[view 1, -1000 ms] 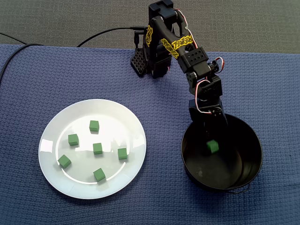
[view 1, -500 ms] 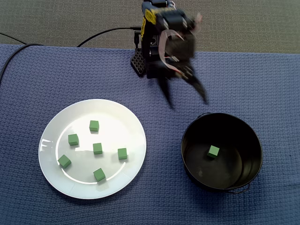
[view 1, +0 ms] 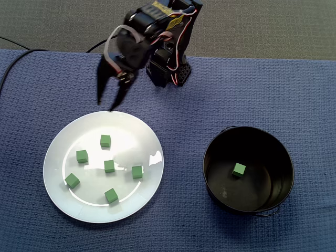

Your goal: Pick up the items on the white plate and put them in the black container.

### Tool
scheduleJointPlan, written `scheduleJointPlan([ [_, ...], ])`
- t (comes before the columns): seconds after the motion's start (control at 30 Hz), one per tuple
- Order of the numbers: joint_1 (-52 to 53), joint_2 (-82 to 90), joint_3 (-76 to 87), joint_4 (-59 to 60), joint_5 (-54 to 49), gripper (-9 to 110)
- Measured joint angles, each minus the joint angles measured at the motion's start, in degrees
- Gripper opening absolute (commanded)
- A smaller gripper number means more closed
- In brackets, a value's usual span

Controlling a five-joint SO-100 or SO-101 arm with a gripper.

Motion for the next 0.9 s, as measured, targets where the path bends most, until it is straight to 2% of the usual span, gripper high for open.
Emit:
scheduleJointPlan([
  [0.1,3.0,-5.5,-0.5,1.9,-4.7,0],
  [0.27,6.2,-19.0,-9.5,13.4,-14.3,10],
  [0.37,7.6,-25.8,-14.1,15.8,-19.5,13],
  [0.67,8.5,-40.1,-15.3,5.4,-23.3,20],
  [0.9,6.7,-46.1,-15.2,0.6,-22.6,31],
])
